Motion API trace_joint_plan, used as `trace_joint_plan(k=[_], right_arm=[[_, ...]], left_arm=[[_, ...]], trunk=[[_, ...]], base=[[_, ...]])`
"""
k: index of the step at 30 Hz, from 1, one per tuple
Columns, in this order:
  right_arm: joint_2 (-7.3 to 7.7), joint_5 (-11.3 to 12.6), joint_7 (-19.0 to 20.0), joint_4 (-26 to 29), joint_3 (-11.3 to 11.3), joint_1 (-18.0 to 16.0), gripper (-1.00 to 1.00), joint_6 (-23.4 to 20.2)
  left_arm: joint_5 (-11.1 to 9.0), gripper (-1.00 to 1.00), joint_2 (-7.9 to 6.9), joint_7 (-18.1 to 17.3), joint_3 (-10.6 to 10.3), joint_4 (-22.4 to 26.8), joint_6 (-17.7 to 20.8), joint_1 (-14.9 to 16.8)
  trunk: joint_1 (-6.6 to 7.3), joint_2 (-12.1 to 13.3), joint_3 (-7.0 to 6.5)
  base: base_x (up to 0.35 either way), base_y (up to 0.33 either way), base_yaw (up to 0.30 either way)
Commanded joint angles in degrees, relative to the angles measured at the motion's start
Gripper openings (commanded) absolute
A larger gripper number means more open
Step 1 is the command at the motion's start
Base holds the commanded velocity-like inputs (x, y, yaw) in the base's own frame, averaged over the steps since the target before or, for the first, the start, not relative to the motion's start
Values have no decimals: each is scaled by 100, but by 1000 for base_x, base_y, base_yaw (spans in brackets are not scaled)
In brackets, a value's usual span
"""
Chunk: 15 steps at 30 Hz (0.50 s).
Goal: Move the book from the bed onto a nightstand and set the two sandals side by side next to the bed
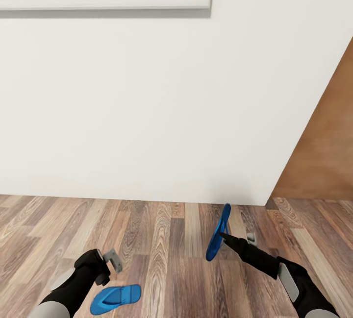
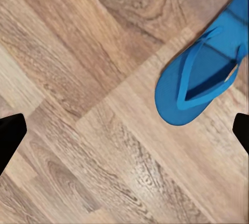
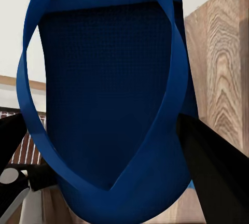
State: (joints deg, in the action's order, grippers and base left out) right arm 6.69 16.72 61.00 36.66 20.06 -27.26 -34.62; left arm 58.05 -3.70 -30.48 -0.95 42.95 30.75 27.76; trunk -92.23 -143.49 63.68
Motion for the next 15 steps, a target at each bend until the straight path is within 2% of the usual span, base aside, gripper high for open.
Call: trace_joint_plan(k=[1,6,15], right_arm=[[0,33,8,-1,7,-4,-100,-45],[0,33,8,-1,7,-5,-100,-45],[0,33,8,-1,7,-2,-100,-45]], left_arm=[[48,100,2,-46,-10,16,13,2],[48,100,8,-49,-10,305,25,10],[43,100,15,-53,-10,379,14,10]], trunk=[[-1,-4,28],[-14,-11,139],[-37,-23,338]], base=[[0,0,0],[0,0,0],[0,0,0]])
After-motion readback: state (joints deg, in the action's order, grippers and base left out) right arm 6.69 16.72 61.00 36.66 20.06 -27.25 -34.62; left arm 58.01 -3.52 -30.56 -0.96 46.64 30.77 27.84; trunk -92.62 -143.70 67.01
